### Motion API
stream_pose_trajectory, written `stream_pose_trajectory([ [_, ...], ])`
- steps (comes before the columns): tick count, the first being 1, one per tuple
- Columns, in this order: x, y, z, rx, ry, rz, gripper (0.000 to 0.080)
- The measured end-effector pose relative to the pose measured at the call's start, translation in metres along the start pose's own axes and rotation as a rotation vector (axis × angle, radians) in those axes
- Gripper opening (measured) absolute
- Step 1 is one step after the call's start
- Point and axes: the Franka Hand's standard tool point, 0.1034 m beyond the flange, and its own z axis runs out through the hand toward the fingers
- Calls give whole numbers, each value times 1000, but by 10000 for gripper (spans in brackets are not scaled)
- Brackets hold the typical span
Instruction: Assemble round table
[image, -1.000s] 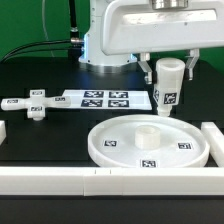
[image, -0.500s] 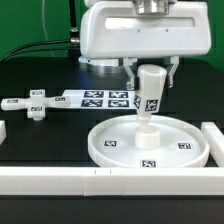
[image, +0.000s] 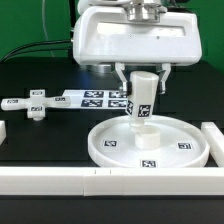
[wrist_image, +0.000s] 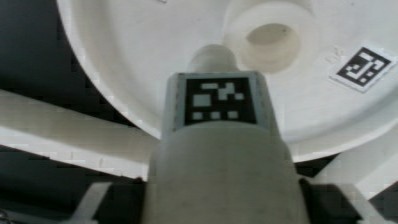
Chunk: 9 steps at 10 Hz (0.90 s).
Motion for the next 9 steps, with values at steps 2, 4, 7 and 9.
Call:
stream_pose_trajectory([
  [2,0,-15,-1,21,-23,31,409],
  [4,-1,-17,0,24,-30,34,409],
  [7,-4,-14,2,23,-36,39,409],
  [9,-4,-13,4,24,-37,37,409],
])
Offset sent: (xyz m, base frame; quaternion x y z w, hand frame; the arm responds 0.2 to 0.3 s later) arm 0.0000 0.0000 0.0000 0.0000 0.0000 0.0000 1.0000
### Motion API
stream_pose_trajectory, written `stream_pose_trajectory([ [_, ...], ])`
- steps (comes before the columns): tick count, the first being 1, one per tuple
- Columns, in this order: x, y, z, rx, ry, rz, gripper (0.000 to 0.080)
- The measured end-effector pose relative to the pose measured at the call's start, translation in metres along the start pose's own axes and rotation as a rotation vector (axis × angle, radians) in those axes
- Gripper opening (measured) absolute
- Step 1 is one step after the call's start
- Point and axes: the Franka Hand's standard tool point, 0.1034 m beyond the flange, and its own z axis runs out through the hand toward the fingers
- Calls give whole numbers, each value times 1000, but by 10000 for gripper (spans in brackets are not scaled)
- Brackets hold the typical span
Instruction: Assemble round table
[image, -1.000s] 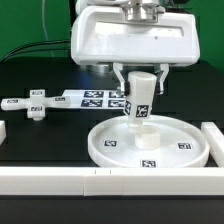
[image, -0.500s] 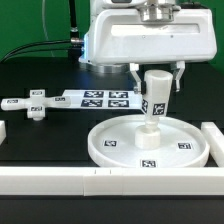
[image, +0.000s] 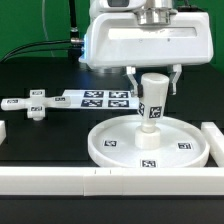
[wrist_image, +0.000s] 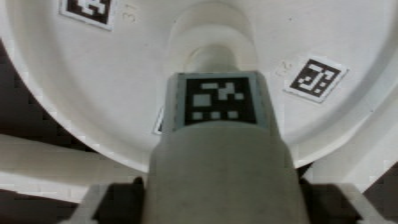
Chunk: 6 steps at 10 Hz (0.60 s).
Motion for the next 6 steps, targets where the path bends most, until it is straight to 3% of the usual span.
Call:
stream_pose_trajectory([
  [6,-10,0,14,3,-14,-4,409],
])
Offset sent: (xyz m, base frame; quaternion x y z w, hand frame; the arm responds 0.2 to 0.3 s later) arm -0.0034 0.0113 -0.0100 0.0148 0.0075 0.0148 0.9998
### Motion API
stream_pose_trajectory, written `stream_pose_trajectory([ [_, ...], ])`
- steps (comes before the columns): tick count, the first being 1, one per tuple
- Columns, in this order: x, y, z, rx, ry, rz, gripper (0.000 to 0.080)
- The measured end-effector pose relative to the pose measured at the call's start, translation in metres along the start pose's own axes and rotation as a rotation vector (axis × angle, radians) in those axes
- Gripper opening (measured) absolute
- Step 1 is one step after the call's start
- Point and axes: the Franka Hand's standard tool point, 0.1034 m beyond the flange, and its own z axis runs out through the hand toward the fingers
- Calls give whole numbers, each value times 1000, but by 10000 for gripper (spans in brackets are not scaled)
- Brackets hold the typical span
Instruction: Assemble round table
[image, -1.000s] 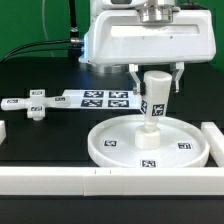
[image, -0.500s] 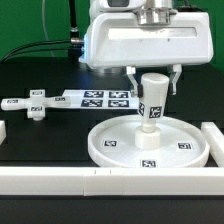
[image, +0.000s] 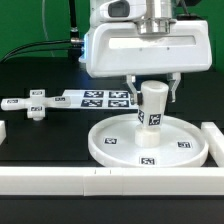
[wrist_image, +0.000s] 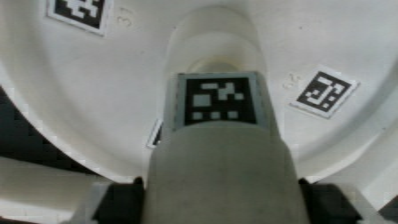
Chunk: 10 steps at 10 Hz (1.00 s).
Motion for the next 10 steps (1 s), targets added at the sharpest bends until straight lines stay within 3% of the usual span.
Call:
stream_pose_trajectory([
  [3,0,2,0,-3,5,-2,409],
  [5,0,2,0,-3,4,-1,612],
  [10,15,20,-28,-21,12,-9,649],
])
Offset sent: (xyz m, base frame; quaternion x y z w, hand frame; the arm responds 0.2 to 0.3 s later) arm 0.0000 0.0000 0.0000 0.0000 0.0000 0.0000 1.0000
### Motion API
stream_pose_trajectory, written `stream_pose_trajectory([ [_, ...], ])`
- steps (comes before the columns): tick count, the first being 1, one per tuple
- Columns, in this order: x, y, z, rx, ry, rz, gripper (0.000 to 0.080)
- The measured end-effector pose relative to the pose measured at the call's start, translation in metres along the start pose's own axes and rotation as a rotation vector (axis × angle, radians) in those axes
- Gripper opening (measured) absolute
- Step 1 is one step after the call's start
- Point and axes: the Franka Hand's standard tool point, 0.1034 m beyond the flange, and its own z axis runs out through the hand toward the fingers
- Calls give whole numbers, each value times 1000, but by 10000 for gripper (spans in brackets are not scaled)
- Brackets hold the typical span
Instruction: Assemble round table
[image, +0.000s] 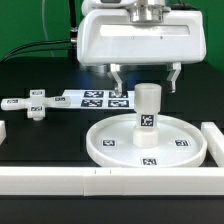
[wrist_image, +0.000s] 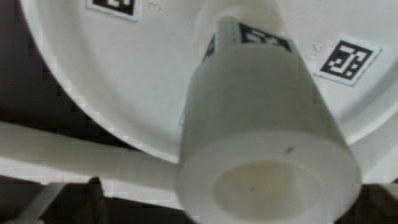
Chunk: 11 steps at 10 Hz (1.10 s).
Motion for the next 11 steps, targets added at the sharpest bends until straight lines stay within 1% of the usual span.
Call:
stream_pose_trajectory([
  [1,3,0,-3,-1,6,0,649],
  [2,1,0,-1,0,3,0,649],
  [3,0,-1,0,3,-6,0,649],
  [4,-1,-3,0,13,-29,-1,649],
  [5,0,-3,1,14,-32,-1,649],
  [6,-4,-6,3,33,-80,7,649],
  [8,-3,-13,3,79,-199,16,649],
  [9,-4,-15,5,97,-248,14,649],
  [10,-7,-18,5,124,-320,14,649],
  [11,-5,-19,7,146,-384,10,649],
])
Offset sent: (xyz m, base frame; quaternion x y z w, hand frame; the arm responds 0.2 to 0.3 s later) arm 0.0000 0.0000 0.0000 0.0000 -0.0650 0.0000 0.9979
